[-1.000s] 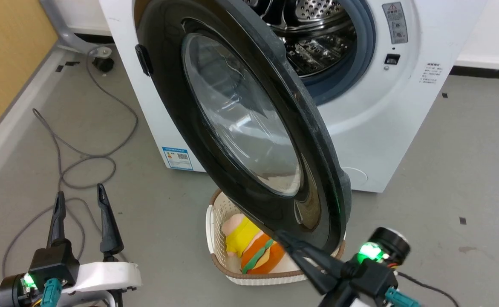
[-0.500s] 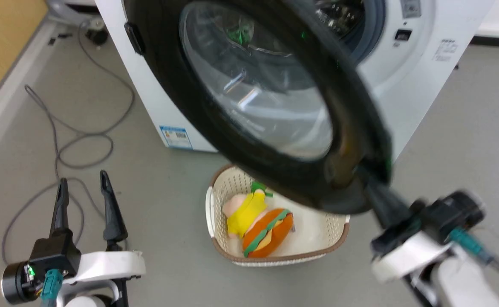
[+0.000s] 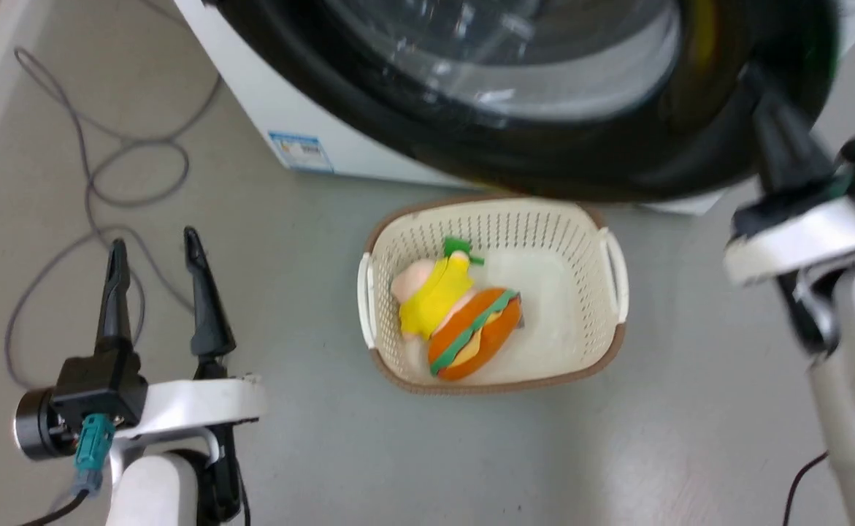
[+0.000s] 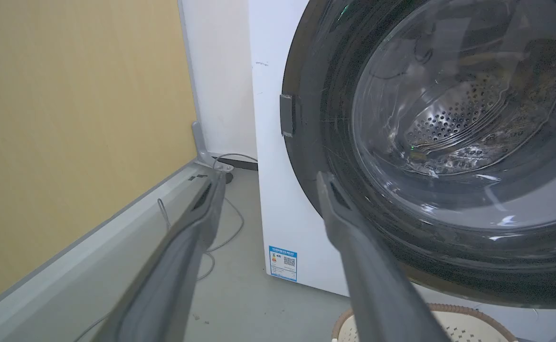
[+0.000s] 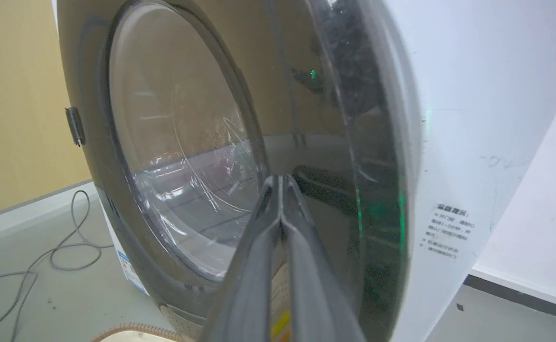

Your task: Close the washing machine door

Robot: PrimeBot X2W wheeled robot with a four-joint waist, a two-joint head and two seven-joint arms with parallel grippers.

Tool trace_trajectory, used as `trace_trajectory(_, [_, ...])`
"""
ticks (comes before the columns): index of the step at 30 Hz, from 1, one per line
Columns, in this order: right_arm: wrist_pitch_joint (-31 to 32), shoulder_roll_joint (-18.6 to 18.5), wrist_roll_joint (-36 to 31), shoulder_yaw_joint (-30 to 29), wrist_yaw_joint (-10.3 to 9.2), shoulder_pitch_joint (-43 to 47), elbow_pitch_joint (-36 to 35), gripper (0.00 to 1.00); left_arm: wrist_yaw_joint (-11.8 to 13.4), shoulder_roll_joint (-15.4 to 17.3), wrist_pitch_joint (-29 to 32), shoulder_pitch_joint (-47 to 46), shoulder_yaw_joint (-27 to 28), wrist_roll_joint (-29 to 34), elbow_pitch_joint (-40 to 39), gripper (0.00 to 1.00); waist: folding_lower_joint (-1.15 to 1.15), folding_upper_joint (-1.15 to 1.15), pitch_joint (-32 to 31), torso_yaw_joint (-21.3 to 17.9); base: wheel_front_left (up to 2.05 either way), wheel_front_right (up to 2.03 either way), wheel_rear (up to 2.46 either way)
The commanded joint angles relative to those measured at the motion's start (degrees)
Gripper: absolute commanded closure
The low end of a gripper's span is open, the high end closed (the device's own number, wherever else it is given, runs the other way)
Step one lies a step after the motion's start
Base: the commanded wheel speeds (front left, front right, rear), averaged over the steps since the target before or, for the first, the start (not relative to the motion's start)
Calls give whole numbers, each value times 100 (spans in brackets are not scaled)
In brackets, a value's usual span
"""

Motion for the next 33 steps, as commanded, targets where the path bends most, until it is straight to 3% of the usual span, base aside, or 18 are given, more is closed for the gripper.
trace_trajectory(1, [-26,-53,-46,-95,-10,-252,120,100,49,0,-30,-111,-29,-41,-18,0,-1,0,213,74,0,0,0])
trace_trajectory(15, [-26,-181,-514,-819,-10,-1475,1228,100,180,-1,-30,-341,-169,-159,-53,0,-1,0,590,164,0,0,0])
trace_trajectory(26, [-26,-20,-528,-879,-10,-1046,948,97,172,-1,-30,-199,-42,-127,87,0,-1,0,169,-77,0,0,0])
trace_trajectory(27, [-26,22,-523,-890,-10,-899,852,60,167,-1,-30,-156,-8,-106,112,0,-1,0,71,-133,0,0,0])
trace_trajectory(28, [-26,52,-530,-917,-10,-753,723,0,155,-1,-30,-109,9,-85,136,0,-1,0,-9,-176,0,0,0])
trace_trajectory(33, [-26,300,-583,-1114,-10,-7,41,0,62,-1,-30,115,98,39,235,0,-1,0,-471,-440,0,0,0])
